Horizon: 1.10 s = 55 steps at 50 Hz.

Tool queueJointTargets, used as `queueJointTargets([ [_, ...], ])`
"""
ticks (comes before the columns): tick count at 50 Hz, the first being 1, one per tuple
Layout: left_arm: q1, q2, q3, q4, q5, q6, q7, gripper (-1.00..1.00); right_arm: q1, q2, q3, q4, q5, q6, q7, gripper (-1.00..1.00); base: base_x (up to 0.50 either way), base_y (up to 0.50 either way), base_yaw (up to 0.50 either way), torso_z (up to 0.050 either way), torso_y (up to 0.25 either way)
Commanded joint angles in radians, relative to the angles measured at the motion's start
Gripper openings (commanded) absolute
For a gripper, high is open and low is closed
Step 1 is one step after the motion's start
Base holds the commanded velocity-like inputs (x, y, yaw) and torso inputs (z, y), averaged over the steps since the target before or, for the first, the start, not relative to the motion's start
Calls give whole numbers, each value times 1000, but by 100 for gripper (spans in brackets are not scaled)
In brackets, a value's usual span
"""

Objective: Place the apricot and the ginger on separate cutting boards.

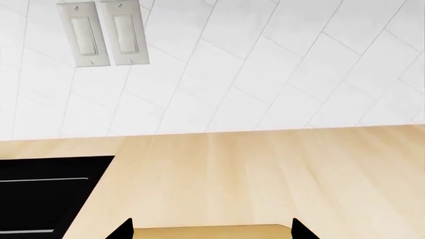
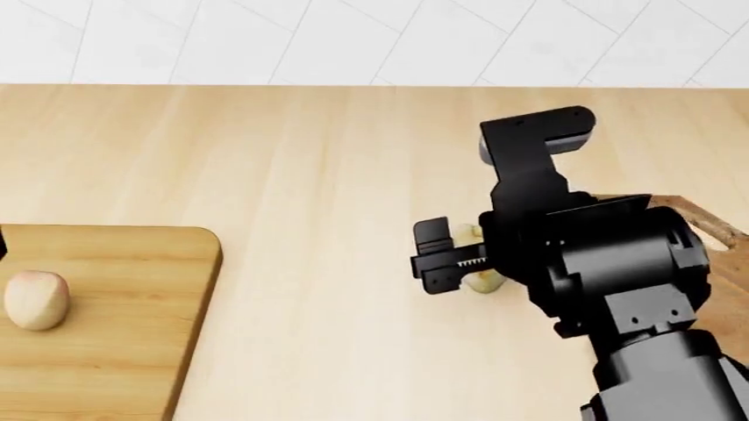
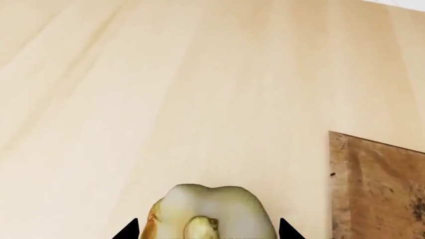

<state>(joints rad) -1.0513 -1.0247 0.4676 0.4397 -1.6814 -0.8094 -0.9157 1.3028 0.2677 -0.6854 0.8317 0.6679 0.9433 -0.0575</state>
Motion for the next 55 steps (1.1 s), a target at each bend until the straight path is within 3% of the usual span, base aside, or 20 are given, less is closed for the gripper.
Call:
queueJointTargets([
  [1,21,-12,-43,21,-13,5,57,100,73,-77,-71,210,-82,-17,-133,100,0,0,0,0,0],
  [7,22,-29,-51,26,-28,3,63,100,102,-103,-100,276,-106,-36,-176,100,0,0,0,0,0],
  [8,24,-33,-54,28,-29,4,65,100,98,-93,-81,257,-103,-58,-143,-100,0,0,0,0,0],
  [18,-2,14,-26,15,-16,-11,36,100,79,-15,-33,22,-49,30,-69,-100,0,0,0,0,0],
  [26,1,-53,-59,3,-41,-15,97,100,58,78,52,-174,18,105,18,-100,0,0,0,0,0],
  [34,-22,-10,-38,2,-34,-23,65,100,-1,194,145,-360,87,170,100,-100,0,0,0,0,0],
  [49,-30,41,-11,16,-24,-24,21,100,-69,340,264,-413,130,202,186,-100,0,0,0,0,0],
  [55,-46,35,-14,18,-38,-32,16,100,-74,314,305,-385,130,222,279,-100,0,0,0,0,0],
])
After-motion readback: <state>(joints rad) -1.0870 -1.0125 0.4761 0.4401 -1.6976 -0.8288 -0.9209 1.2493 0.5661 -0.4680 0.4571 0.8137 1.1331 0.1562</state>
